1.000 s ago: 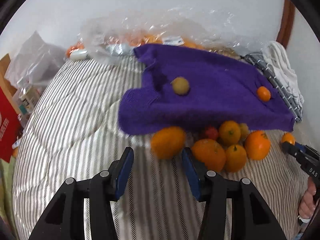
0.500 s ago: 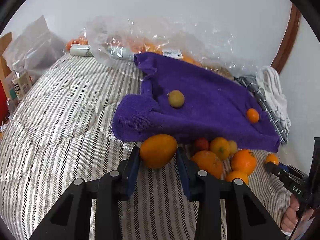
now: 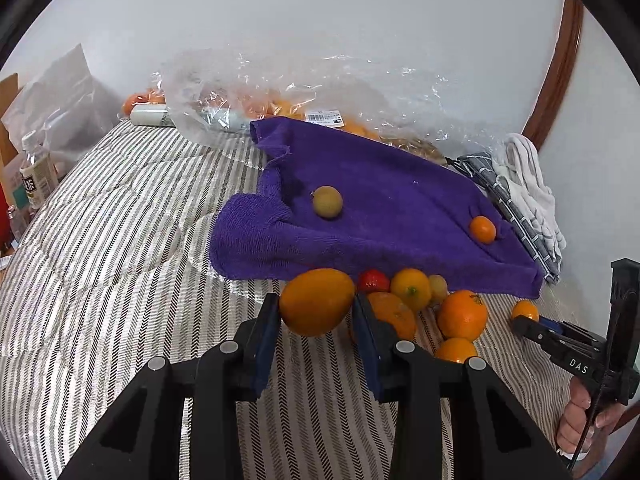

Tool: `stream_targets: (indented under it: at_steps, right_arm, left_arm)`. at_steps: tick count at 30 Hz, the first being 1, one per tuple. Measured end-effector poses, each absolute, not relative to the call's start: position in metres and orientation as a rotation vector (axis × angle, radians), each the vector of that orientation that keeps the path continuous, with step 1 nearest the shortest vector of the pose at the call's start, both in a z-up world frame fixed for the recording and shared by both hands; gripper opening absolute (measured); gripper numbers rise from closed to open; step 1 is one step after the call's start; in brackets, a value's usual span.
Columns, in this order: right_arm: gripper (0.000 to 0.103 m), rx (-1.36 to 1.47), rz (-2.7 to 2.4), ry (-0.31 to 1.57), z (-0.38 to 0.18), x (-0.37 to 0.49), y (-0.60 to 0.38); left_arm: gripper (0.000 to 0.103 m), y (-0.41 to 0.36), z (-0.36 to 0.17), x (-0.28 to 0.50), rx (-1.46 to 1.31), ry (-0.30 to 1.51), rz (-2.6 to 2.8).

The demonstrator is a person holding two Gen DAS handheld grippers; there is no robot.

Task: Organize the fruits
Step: 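Grasp another orange with the right tool while the left tool grasps a large orange, then carry both oranges onto the purple towel with the right and left tools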

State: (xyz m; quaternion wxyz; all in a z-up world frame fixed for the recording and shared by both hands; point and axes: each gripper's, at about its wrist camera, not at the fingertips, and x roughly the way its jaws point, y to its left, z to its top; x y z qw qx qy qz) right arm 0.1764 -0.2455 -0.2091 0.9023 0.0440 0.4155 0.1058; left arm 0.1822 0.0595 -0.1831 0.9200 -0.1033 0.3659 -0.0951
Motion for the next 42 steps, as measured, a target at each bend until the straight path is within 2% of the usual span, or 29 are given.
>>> stream_targets:
  at_steps: [42]
  right_arm:
    - [0.032, 0.153, 0.233, 0.754, -0.198, 0.160, -0.255]
  left_arm:
    - [0.035, 0.062, -0.170, 0.167, -0.221, 0.639, -0.201]
